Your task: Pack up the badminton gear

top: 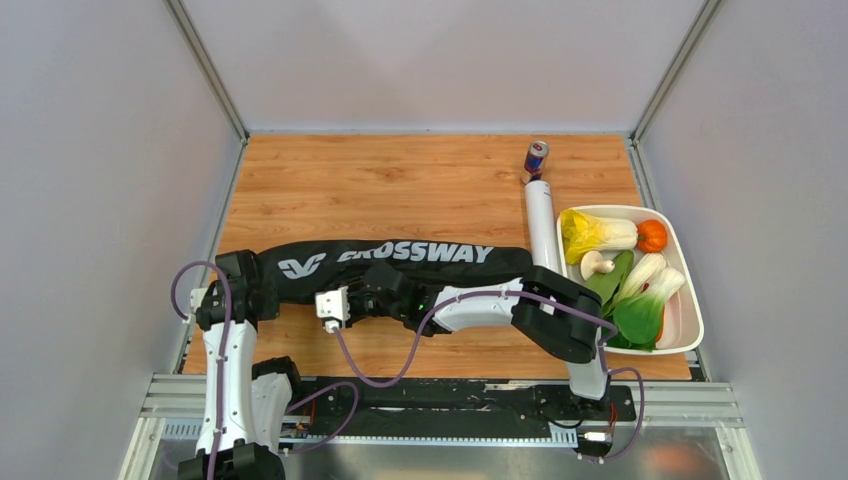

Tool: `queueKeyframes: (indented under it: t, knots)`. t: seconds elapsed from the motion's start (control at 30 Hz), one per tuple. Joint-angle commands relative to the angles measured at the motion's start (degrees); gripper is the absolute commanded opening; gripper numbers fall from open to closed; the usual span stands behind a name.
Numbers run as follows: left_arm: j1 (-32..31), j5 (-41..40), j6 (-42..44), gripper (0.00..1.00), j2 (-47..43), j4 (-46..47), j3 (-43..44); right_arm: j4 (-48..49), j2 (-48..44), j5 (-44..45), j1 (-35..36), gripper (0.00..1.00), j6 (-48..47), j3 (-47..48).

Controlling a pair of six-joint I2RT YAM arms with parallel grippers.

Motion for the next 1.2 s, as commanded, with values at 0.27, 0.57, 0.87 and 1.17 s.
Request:
queueKeyframes:
  t: [0.27, 0.57, 0.87, 1.17]
  knots:
    - [-0.1, 4.2, -0.7, 0.00, -1.6, -3.7, 4.0, 6.5, -0.2, -2.4, 0.4, 0.36, -6.6, -1.0]
    - [-0.2, 3.3, -0.4, 0.00, -2.5, -5.9, 4.6, 6.8, -0.3, -5.3, 0.4, 0.33, -10.0, -1.5]
    - [-0.1, 2.2, -0.1, 0.00, -3.1, -7.0, 4.8, 6.6, 0.2, -6.9, 0.4, 0.30, -12.7, -1.6]
    - [-0.1, 3.6, 1.8, 0.00, -2.6, -6.5, 4.7, 4.5, -0.7, -6.1, 0.3, 0.29, -18.1, -2.2]
